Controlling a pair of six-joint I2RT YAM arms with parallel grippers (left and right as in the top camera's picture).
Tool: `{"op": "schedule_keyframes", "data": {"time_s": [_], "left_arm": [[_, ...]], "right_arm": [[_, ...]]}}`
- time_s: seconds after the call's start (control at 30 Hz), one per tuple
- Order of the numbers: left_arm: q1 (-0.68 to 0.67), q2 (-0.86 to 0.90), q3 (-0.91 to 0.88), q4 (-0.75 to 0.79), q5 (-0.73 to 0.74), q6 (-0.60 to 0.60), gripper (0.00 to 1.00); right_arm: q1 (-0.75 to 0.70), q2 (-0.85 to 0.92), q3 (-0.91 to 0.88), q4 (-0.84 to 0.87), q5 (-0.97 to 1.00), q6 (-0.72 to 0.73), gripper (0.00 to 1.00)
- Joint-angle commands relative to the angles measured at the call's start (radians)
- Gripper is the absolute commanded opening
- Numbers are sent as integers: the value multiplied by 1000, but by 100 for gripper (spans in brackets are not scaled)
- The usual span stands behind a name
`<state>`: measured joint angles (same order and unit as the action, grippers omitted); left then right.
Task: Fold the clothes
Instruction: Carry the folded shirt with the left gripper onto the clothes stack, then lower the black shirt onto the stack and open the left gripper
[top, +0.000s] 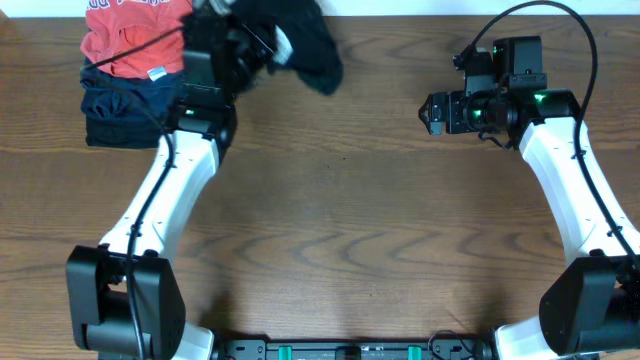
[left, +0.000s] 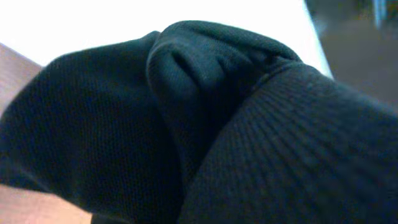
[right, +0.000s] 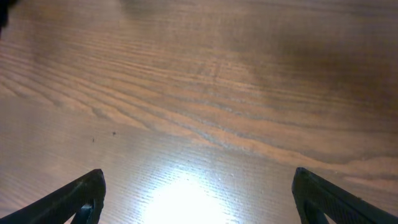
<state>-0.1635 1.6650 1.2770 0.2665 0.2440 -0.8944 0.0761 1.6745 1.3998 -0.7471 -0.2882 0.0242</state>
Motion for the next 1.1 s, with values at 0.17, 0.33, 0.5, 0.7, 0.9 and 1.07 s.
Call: {"op": "schedule_keyframes", "data": {"time_s": [0.17,0.33,0.5,0.7,0.9,1.07], "left_arm": [[180,2,15,225,-370,-189,6],[275,72,45,318,-389,-248,6],[336,206,163,319,-382,-329,6],[371,373,403,317,-330,-331,6],[381,430,512,198,-322,-331,6],[384,430,511,-57,-264,-330,6]], "right_arm": [[-11,3,-9,-8,4,-21,93],[-11,6,-9,-8,4,-21,93],[-11,6,-9,-5,4,-21,92],[-11,6,-9,3,5,-21,92],[-11,6,-9,25,4,-21,92],[-11,6,-9,30,4,-17,92]]}}
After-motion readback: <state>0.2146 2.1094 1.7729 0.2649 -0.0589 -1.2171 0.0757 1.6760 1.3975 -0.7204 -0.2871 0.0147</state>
